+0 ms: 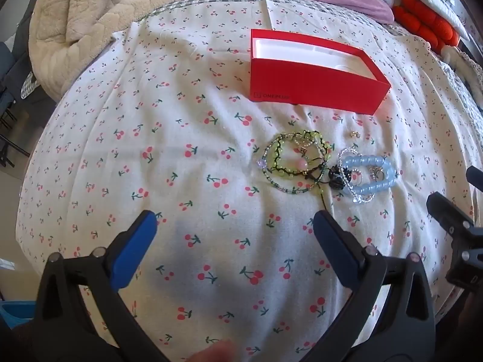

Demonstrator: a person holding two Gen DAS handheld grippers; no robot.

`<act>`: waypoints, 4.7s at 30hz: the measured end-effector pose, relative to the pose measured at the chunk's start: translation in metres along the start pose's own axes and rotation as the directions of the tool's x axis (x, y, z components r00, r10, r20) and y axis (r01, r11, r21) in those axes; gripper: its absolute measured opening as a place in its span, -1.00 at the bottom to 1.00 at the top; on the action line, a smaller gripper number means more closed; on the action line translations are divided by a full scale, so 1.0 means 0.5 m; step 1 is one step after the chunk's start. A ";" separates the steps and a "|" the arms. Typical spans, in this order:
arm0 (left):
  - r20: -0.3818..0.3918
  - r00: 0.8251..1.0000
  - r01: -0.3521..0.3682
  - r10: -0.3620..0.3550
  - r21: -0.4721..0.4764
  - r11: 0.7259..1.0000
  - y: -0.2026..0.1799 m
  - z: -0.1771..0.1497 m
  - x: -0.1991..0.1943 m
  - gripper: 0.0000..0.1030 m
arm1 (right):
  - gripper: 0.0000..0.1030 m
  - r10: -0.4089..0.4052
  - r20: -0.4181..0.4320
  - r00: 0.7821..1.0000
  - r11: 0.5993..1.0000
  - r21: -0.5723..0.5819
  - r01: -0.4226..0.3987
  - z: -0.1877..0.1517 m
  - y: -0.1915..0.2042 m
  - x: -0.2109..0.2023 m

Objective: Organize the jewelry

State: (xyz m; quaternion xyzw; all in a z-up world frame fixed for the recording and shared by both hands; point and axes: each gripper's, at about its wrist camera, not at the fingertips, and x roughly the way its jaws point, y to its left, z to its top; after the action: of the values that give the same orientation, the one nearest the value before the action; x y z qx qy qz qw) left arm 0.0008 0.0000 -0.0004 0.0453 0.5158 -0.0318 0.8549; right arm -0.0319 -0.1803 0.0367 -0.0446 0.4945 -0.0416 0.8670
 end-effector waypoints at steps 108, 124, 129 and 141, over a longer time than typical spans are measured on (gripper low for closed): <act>-0.020 0.980 0.201 -0.200 0.121 0.972 0.014 0.064 0.039 0.69 | 0.96 0.179 -0.121 0.976 0.983 0.072 -0.171 0.071 -0.055 0.082; -0.121 0.945 0.316 -0.303 0.109 0.942 -0.014 0.066 0.109 -0.40 | 0.40 0.361 -0.202 0.910 0.933 0.075 -0.353 0.077 -0.029 0.123; -0.118 0.958 0.276 -0.263 0.111 0.955 -0.013 0.067 0.117 -0.72 | 0.24 0.302 -0.227 0.926 0.951 0.012 -0.308 0.076 -0.002 0.141; -0.110 0.965 0.252 -0.240 0.119 0.960 0.015 0.057 0.098 -0.93 | -0.77 0.277 -0.251 0.927 0.960 0.029 -0.279 0.077 0.005 0.188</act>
State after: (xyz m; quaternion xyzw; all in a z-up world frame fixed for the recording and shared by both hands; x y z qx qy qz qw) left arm 0.0493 0.0040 -0.0303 0.0388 0.5542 -0.1699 0.8140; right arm 0.0489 -0.1876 -0.0243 0.0283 0.6025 0.0781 0.7938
